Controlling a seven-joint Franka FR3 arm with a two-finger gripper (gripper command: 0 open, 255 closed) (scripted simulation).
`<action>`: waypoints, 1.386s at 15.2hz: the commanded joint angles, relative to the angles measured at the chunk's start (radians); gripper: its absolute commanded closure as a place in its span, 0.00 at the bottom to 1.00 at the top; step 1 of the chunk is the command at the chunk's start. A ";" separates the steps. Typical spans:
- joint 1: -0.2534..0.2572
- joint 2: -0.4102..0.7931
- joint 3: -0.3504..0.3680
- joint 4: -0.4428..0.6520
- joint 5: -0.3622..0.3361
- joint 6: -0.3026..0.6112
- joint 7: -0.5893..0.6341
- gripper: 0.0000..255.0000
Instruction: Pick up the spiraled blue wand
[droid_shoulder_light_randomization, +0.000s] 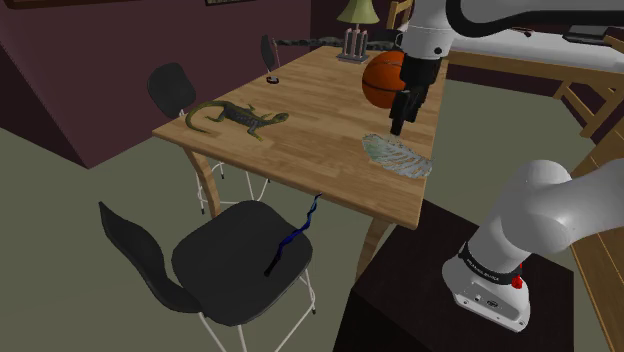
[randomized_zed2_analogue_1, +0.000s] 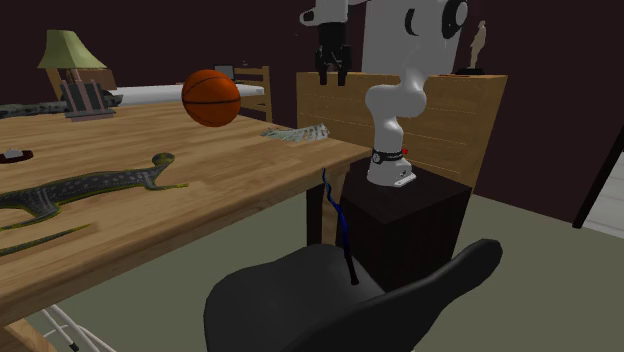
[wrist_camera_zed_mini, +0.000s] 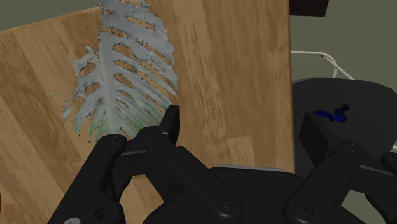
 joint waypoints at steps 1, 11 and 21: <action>0.000 0.000 0.000 0.000 0.000 0.000 0.000 0.00; 0.130 0.335 0.007 0.031 0.013 0.263 -0.284 0.00; 0.239 0.662 0.062 0.135 0.025 0.449 -0.542 0.00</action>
